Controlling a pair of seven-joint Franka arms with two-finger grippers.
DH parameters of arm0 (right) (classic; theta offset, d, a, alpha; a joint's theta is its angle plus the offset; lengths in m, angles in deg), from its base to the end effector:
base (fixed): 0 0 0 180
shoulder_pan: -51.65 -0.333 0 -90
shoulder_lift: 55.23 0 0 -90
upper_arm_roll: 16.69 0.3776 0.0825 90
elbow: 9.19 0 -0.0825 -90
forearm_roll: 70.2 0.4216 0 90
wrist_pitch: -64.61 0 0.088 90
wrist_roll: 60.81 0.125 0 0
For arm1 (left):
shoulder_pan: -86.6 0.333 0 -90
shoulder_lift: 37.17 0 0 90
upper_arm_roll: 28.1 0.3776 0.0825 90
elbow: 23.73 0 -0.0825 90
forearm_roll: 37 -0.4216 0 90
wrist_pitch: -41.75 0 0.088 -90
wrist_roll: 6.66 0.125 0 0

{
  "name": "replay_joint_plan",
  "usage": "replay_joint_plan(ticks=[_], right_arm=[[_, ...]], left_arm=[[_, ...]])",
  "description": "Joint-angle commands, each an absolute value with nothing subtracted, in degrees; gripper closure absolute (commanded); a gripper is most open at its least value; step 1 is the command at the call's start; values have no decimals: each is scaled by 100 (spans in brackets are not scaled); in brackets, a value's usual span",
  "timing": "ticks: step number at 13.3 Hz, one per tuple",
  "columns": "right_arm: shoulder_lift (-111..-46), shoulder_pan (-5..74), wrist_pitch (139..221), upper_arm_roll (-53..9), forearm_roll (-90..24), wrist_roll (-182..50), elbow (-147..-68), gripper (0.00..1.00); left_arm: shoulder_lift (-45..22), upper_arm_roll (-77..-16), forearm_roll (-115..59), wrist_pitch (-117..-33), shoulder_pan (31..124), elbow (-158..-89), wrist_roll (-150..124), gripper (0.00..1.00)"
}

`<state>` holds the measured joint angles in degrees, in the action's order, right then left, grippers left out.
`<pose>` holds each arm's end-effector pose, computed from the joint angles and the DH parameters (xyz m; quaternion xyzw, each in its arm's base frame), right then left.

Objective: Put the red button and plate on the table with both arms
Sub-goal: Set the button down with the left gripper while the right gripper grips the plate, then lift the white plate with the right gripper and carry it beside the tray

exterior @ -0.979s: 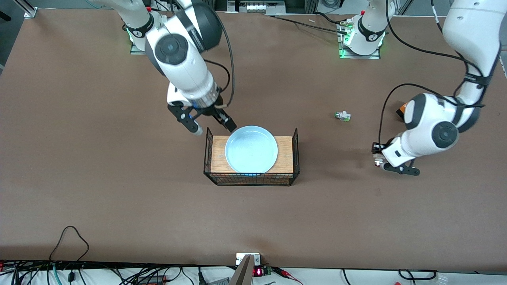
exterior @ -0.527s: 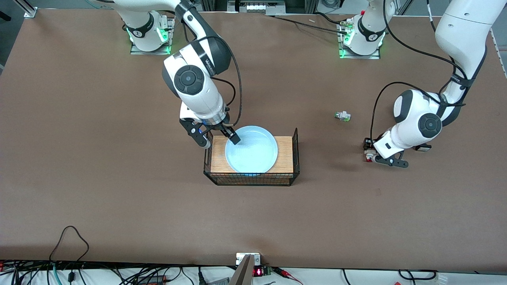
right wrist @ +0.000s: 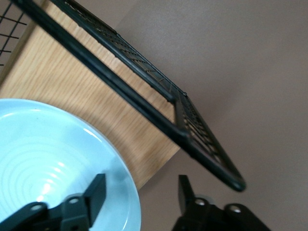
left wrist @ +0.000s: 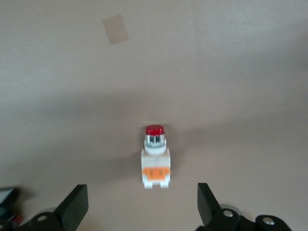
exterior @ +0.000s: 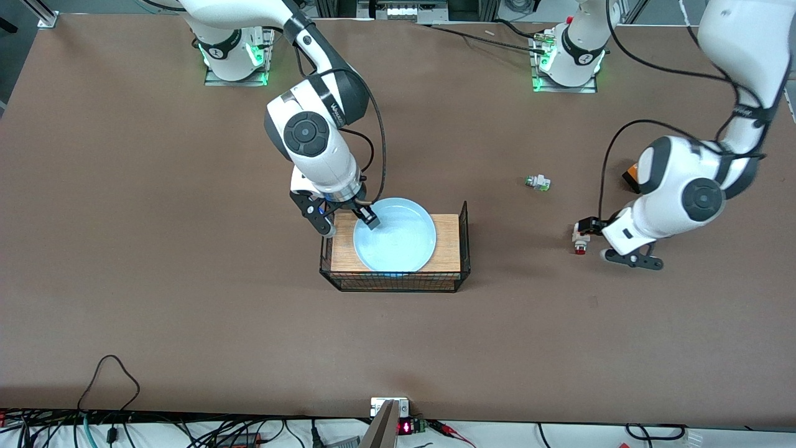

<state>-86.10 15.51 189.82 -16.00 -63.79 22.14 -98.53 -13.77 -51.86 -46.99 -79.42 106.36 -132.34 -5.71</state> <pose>0.6131 0.4645 0.3574 -0.9054 0.4193 0.0215 0.0628 0.6586 -0.0192 0.3065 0.9936 -0.0846 -0.0743 0.0084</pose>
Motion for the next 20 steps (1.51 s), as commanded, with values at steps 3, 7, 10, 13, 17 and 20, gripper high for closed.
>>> replay_joint_plan(ticks=[3, 7, 10, 13, 17, 20], right_arm=[[-8669, 1483, 19030, -1661, -6344, 2278, -9717, 90], [-8608, 1527, 18995, -1661, -6326, 1840, -9717, 100], [-8074, 1536, 18697, -1661, -6300, 1593, -9708, 100], [-7476, 1492, 18398, -1661, -6213, 1584, -9699, 100], [-7210, 1815, 18327, -1722, -5747, 928, -9638, 100], [-7289, 2684, 17469, -1722, -5448, -826, -9252, 100]], left_arm=[[-1388, -5420, -4693, -6094, 10437, -11666, -692, 0], [-1379, -5420, -4702, -4846, 10111, -10426, -903, 0], [-1414, -5429, -4667, -4378, 10154, -9960, -886, 0], [-1405, -5420, -4606, -3965, 10172, -9510, -859, 0], [-2193, -3952, -3809, -4164, 9238, -10094, -332, 0], [-3204, -2820, -3603, -5523, 8467, -11675, -296, 0]])
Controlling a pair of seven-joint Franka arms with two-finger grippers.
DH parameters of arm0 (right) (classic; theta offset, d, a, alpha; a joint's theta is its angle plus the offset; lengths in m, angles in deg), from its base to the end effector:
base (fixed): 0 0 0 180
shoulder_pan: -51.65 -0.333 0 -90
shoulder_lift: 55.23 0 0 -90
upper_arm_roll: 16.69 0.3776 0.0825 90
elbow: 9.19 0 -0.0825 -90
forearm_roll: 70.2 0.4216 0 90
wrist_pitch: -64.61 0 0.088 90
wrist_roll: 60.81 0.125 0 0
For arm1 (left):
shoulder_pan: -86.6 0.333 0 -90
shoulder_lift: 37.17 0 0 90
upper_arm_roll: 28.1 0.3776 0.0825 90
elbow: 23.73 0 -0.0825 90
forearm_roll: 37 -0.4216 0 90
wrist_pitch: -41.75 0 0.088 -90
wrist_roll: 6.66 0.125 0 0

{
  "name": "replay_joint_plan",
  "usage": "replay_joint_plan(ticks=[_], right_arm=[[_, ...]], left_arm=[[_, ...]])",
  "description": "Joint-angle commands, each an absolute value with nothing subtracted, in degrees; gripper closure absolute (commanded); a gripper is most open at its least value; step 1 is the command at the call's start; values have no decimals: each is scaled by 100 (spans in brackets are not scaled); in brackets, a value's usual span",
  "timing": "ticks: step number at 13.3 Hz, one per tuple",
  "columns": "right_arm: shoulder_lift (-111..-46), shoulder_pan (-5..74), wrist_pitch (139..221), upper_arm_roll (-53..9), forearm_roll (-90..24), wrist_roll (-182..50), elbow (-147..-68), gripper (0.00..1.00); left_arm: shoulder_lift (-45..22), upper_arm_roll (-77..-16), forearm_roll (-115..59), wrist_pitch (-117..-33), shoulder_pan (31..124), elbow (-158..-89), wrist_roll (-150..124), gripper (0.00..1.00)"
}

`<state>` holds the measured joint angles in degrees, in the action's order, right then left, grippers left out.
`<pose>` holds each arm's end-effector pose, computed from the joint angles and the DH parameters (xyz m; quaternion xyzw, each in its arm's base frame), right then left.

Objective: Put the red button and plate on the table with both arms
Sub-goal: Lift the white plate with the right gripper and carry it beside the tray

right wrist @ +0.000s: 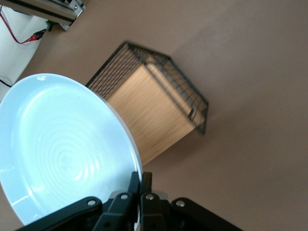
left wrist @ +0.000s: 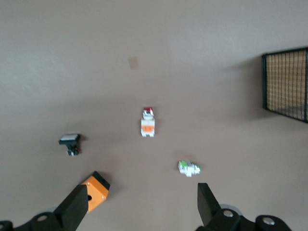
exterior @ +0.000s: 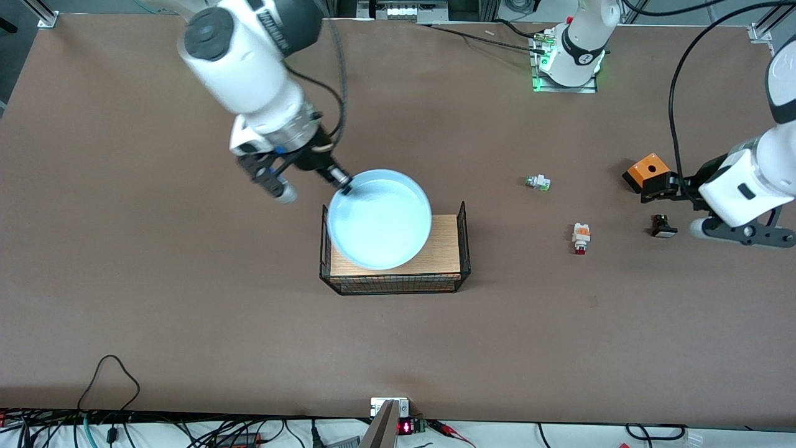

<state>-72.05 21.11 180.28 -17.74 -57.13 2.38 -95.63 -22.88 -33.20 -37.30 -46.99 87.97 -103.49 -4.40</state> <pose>0.6269 0.3759 0.5528 -0.9348 0.3220 0.0016 0.1500 0.6744 -0.0356 0.5990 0.9976 -0.0514 -0.0459 0.0078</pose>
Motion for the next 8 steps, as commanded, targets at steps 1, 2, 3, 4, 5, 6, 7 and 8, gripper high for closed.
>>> replay_joint_plan(ticks=[1, 2, 3, 4, 5, 6, 7, 8], right_arm=[[-7298, 3018, 17143, -1722, -5447, -1512, -9199, 100], [-7298, 3360, 16766, -1722, -5456, -2189, -9181, 100], [-7298, 3651, 16405, -1722, -5491, -2735, -9163, 100], [-7307, 3897, 16115, -1722, -5535, -3167, -9154, 100], [-7316, 4152, 16025, -1740, -5674, -3606, -9154, 100], [-7359, 4329, 16024, -1740, -6015, -4089, -9241, 100], [-7351, 4461, 16033, -1748, -6245, -4520, -9399, 100], [-7342, 4593, 16050, -1740, -6395, -4768, -9557, 100]], left_arm=[[-3520, -2749, -3630, -5998, 8467, -12246, -288, 0], [-3732, -2687, -3630, -6177, 8484, -12539, -270, 0], [-3795, -2626, -3630, -6152, 8484, -12646, -140, 0], [-3787, -2625, -3630, -6126, 8502, -12612, 27, 0], [-3717, -2634, -3595, -6056, 8554, -12473, 81, 0], [-3560, -2625, -3586, -5995, 8581, -12323, 55, 0], [-3550, -2634, -3586, -5907, 8599, -12278, 38, 0], [-3550, -2678, -3586, -5767, 8599, -12252, 11, 0]])
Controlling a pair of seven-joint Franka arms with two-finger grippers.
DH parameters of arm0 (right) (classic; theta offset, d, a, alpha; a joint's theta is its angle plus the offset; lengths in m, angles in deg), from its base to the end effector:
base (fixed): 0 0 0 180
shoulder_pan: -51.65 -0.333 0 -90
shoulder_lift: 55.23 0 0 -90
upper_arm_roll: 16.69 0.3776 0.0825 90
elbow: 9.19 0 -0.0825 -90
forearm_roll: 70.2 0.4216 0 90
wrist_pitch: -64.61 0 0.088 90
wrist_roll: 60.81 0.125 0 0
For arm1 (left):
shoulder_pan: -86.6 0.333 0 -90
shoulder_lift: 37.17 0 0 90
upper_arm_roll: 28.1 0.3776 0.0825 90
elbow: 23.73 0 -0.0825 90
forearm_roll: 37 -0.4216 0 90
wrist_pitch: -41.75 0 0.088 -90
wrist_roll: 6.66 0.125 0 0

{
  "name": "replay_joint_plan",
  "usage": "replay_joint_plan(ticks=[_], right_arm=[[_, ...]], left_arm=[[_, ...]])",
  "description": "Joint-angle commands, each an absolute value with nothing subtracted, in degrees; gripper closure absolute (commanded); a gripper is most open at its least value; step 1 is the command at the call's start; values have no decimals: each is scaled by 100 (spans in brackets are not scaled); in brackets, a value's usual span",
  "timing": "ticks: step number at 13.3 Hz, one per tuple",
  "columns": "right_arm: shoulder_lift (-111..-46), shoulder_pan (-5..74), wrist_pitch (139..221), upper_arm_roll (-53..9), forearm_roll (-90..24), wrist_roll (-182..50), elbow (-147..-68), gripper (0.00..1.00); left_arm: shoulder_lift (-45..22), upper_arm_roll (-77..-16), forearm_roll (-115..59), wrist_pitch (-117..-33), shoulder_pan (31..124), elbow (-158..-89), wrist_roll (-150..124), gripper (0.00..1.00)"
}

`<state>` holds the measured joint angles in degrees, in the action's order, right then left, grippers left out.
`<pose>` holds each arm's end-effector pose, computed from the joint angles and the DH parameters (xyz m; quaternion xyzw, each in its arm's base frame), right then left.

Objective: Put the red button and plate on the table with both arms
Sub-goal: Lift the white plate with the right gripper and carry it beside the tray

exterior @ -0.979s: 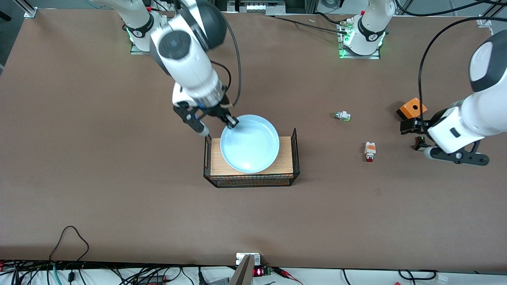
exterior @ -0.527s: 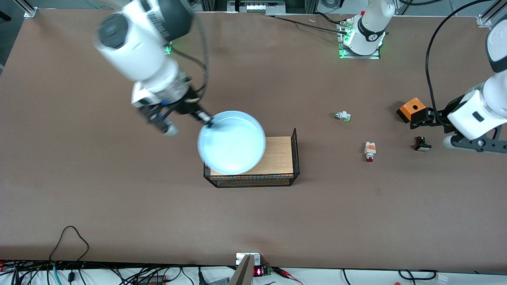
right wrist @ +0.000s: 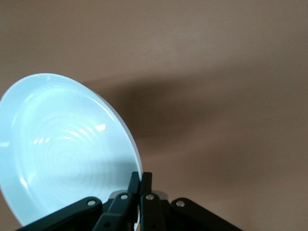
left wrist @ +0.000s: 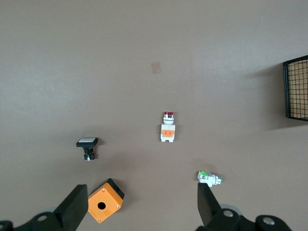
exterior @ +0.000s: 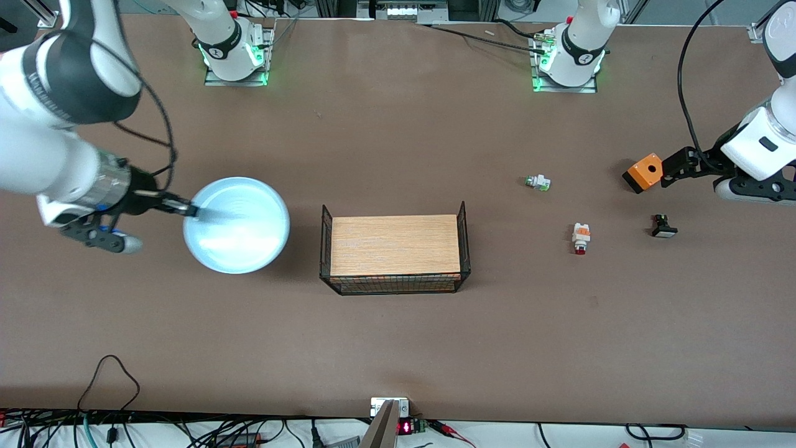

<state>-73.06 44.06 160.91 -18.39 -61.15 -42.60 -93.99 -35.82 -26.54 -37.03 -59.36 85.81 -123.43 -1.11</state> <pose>0.6917 0.0922 0.5229 -0.9886 0.1193 0.0691 0.0602 0.6090 0.0081 0.5838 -0.9991 0.0418 -0.0005 0.0006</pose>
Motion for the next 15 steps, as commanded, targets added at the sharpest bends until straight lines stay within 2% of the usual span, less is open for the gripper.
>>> replay_joint_plan(ticks=[1, 8, 12, 13, 14, 15], right_arm=[[-7342, 4699, 16163, -1740, -6492, -4954, -9802, 100], [-7254, 5262, 19236, -1740, -6642, -6404, -12517, 100], [-7421, 5438, 20416, -1740, -6642, -6852, -13328, 100], [-7473, 5447, 20444, -1740, -6634, -6915, -13320, 90], [-7457, 5447, 20427, -1740, -6599, -6828, -13303, 32], [-7361, 5455, 20392, -1740, -6564, -6793, -13276, 0]], left_arm=[[-3558, -2695, -3586, -5705, 8599, -12243, 2, 0], [-3532, -2704, -3586, -5695, 8581, -12172, 2, 0], [-3532, -2713, -3586, -5695, 8572, -12172, 2, 0], [-3532, -2713, -3586, -5695, 8572, -12172, 2, 0], [-3532, -2713, -3586, -5695, 8572, -12172, 2, 0], [-3532, -2713, -3586, -5695, 8581, -12172, 2, 0]])
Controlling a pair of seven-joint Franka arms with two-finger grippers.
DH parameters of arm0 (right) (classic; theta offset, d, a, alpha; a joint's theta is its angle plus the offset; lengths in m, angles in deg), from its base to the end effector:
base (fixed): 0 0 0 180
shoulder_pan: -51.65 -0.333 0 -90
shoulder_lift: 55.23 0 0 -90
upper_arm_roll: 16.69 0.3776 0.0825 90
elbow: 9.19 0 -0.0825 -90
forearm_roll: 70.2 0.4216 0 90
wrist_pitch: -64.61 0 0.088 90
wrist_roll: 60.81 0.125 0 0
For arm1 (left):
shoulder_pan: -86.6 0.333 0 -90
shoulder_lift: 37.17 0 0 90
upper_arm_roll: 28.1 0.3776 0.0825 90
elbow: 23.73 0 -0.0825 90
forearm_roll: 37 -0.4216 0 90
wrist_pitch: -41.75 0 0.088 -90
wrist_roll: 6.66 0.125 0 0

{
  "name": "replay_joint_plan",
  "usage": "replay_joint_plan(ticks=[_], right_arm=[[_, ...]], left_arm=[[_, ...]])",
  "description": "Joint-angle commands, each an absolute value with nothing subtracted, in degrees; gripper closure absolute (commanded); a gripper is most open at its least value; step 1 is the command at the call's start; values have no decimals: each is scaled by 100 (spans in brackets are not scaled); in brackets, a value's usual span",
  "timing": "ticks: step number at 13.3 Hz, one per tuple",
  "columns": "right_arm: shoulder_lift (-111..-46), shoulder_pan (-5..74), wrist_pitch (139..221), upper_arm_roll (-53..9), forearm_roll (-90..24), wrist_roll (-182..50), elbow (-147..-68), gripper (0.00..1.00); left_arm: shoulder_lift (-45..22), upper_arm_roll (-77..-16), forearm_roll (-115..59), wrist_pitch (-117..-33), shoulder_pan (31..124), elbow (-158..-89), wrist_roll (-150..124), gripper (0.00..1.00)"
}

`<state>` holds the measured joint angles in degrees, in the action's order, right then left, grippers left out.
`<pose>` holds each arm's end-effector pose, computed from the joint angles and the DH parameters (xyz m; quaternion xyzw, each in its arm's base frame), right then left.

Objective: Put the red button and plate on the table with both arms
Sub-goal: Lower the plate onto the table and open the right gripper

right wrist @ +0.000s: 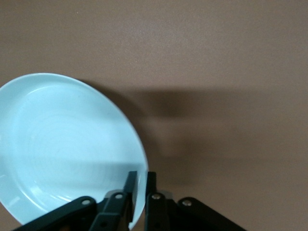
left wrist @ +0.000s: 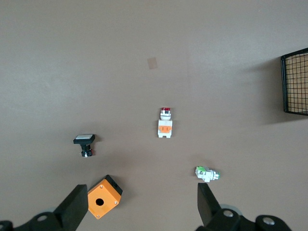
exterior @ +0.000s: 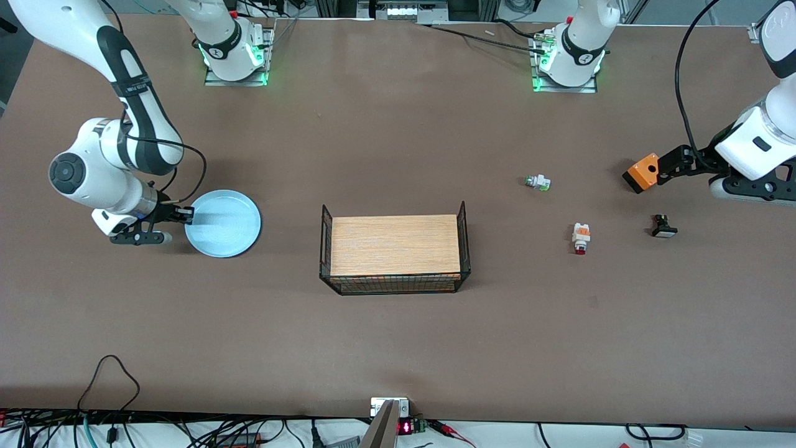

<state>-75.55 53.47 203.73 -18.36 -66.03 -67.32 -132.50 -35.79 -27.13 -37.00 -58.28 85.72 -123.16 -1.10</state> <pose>0.6018 -0.0355 0.2365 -0.9991 0.0014 0.0374 0.0210 0.6075 0.0008 0.5843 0.9988 -0.0477 -0.0068 0.0001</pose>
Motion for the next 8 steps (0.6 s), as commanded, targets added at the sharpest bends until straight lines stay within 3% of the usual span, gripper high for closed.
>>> replay_joint_plan(ticks=[1, 8], right_arm=[[-7203, 5438, 20218, -1731, -6563, -6636, -13198, 0], [-6762, 5061, 17187, -1687, -6642, -6089, -10837, 0]], left_arm=[[-3532, -2704, -3586, -5695, 8572, -12172, 2, 0], [-3541, -2713, -3586, -5695, 8572, -12172, 11, 0]])
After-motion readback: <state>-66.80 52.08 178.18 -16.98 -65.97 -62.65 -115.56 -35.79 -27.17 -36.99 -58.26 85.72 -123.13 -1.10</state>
